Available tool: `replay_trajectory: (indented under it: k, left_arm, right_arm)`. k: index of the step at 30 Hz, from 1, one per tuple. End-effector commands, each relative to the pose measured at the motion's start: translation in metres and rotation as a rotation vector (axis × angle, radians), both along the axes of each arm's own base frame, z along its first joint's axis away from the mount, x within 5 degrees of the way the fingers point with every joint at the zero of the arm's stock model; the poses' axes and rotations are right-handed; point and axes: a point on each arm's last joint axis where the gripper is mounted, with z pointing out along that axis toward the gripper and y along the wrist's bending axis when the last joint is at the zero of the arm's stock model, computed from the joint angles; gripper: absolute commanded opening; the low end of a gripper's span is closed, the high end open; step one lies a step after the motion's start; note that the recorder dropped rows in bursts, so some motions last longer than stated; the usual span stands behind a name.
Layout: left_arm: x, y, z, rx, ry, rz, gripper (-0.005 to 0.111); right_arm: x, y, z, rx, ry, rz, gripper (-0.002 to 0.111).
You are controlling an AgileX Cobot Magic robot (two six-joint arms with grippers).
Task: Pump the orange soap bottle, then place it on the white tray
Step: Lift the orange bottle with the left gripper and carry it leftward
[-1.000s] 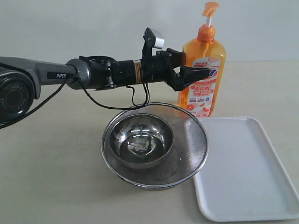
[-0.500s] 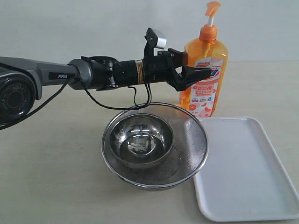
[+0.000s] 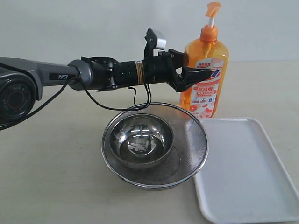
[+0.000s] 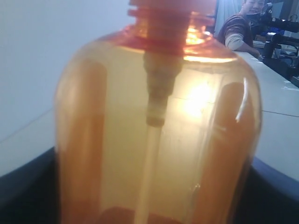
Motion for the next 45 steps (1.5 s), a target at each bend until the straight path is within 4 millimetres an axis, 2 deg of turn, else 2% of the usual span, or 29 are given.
replay_trajectory:
  k: [1, 12, 19, 22, 26, 31, 35, 40, 45]
  left_arm:
    - [-0.005, -0.005, 0.006, -0.045, 0.008, -0.039, 0.005]
    - [-0.004, -0.004, 0.007, -0.062, 0.016, -0.024, 0.005]
    - [0.004, -0.001, 0.005, -0.032, 0.036, 0.054, 0.005]
    - [0.007, 0.004, 0.012, -0.018, 0.017, 0.070, 0.005]
    - [0.007, 0.005, 0.031, 0.010, -0.035, 0.073, 0.005]
    - [0.004, 0.007, 0.069, -0.017, -0.098, 0.077, 0.005]
    - [-0.003, 0.008, 0.091, -0.031, -0.105, 0.041, 0.005]
    - [-0.016, 0.009, 0.112, 0.062, -0.150, -0.046, 0.005]
    - [-0.029, 0.013, 0.141, 0.144, -0.168, -0.093, 0.005]
  right_arm:
    - [0.000, -0.001, 0.000, -0.008, -0.013, -0.007, 0.000]
    - [0.000, -0.001, 0.000, -0.008, -0.013, -0.007, 0.000]
    - [0.000, -0.001, 0.000, -0.008, -0.013, -0.007, 0.000]
    - [0.000, -0.001, 0.000, -0.008, -0.013, -0.007, 0.000]
    - [0.000, -0.001, 0.000, -0.008, -0.013, -0.007, 0.000]
    - [0.000, -0.001, 0.000, -0.008, -0.013, -0.007, 0.000]
    - [0.000, -0.001, 0.000, -0.008, -0.013, -0.007, 0.000]
    - [0.000, -0.001, 0.000, -0.008, -0.013, -0.007, 0.000]
    - [0.000, -0.001, 0.000, -0.008, -0.013, -0.007, 0.000]
